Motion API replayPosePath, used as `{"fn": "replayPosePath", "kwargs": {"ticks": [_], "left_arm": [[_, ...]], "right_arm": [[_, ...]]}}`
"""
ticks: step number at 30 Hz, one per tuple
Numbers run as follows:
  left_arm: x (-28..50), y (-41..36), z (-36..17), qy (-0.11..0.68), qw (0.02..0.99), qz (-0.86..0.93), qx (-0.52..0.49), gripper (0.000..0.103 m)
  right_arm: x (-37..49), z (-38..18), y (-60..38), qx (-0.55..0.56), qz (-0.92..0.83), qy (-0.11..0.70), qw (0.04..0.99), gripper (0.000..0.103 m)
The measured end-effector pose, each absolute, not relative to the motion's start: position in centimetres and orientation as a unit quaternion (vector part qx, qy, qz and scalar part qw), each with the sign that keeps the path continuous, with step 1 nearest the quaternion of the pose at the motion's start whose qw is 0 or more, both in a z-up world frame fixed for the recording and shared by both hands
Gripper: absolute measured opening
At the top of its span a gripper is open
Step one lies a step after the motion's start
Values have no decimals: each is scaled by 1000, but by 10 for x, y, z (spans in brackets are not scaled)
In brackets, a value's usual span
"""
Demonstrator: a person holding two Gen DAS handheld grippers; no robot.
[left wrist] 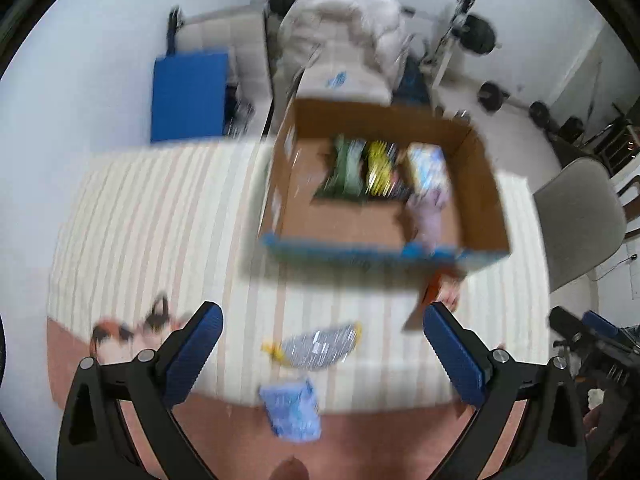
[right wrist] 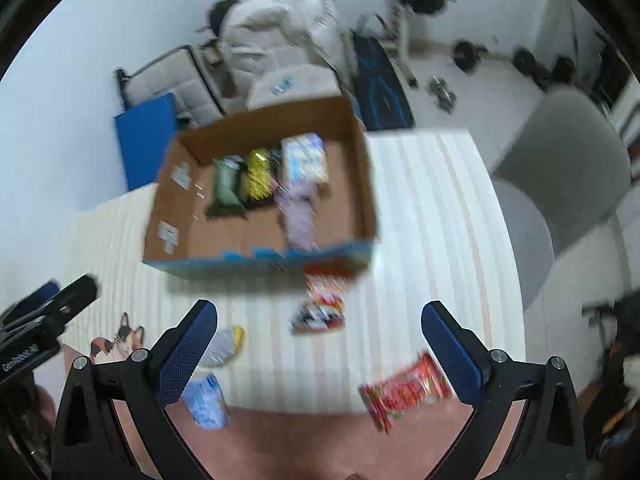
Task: Organize soft objects
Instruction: 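Grasp the red candy bag with the right tool while the left grasps the blue-white tissue pack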
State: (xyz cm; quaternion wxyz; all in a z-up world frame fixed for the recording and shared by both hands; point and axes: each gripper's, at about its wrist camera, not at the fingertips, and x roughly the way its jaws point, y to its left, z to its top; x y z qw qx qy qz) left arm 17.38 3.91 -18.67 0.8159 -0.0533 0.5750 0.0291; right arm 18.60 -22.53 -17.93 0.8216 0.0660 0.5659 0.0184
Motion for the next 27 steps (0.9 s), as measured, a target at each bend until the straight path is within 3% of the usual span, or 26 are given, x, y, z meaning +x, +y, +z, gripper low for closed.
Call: {"fn": "replayPosePath", "kwargs": {"ticks": [11, 18, 19, 21, 22, 24, 27], "left_arm": [[116, 73, -363, 735, 662, 78, -128, 103], [105, 75, -414, 766, 616, 84, -166, 103], [104, 74, -418, 768, 612, 85, -165, 102], [104, 72, -423, 770, 612, 85, -157, 102], [105, 70, -425, 771, 613, 86, -152, 102], [105, 68, -428, 772, 613, 86, -145, 103], [109, 57, -436, 778, 610, 78, -130, 102]], "right_arm": [[137, -341, -318, 220, -71, 701, 675, 103], [129, -413, -347, 320, -124, 717, 606, 102], [131, -421, -346, 315, -126, 723, 602, 100], [134, -433, -342, 300, -130, 737, 591, 83], [135, -437, -339, 288, -126, 744, 590, 83], [139, -435, -326, 234, -112, 752, 606, 68], [142, -432, -301, 153, -61, 766, 622, 57]]}}
